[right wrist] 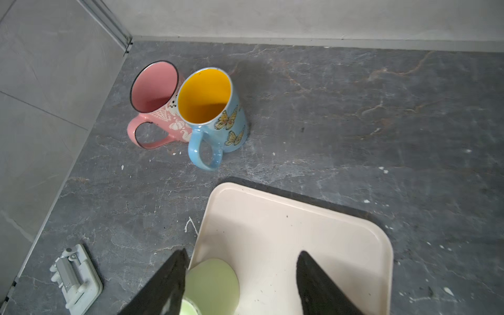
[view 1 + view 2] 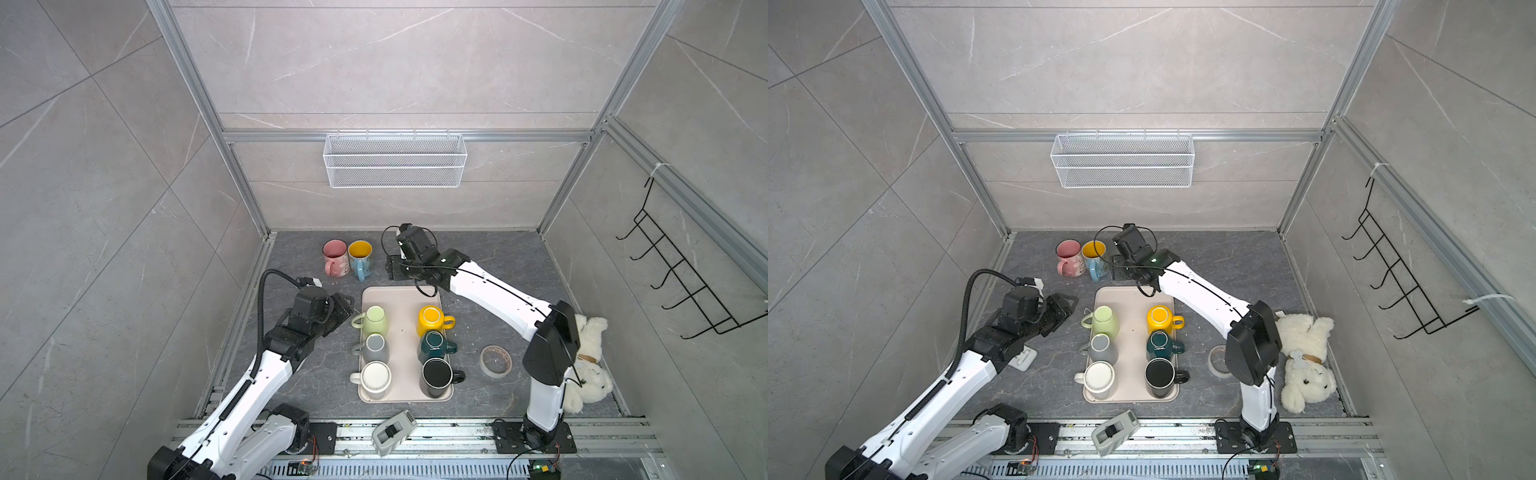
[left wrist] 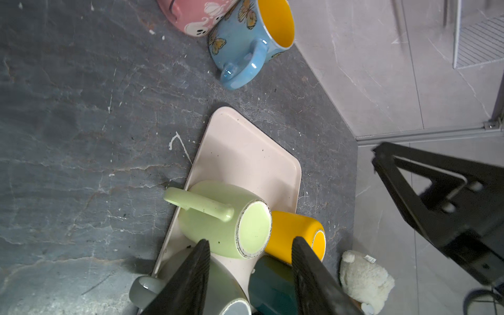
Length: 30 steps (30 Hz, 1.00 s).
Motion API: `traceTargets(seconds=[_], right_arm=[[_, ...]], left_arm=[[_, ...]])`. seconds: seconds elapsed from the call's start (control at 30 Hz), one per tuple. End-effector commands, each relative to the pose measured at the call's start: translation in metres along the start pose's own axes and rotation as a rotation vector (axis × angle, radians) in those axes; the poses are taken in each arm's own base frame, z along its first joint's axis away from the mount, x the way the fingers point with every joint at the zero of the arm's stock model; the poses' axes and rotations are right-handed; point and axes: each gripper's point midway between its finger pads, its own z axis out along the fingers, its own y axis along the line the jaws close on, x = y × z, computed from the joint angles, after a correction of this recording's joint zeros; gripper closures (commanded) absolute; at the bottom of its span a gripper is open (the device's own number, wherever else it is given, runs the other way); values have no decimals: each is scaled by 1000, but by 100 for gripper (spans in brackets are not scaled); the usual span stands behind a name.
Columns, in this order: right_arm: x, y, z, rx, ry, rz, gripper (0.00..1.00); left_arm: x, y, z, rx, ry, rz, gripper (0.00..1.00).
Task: Turn the mug right side up
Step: 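Withdraw the right gripper over the yellow mug while the left moves to the green mug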
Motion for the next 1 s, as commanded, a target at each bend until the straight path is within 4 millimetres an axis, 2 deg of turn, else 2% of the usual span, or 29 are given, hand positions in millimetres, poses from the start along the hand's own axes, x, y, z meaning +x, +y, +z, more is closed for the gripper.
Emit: traceTargets(seconds=[0.0,0.17,0.37,0.6,0.73,0.97], right_arm=[[-18,-8,-28,-27,-102,83,34],[-9,-34,-49,-11,-134,143,34],[1,-58,-62,14,-134,172,35],[10,-74,-58,14,-115,203,35],[15,-79,-55,7,-98,217,36],[19,-84,-55,1,-91,231,36]], left_arm=[[-4,-16,3,66,7,-201,48],[-2,-7,20,81,4,-390,49],[0,9,27,22,-15,-520,50],[4,30,39,-51,-36,-640,50],[9,35,49,-89,-18,-669,50],[10,43,55,-113,-36,-710,50]])
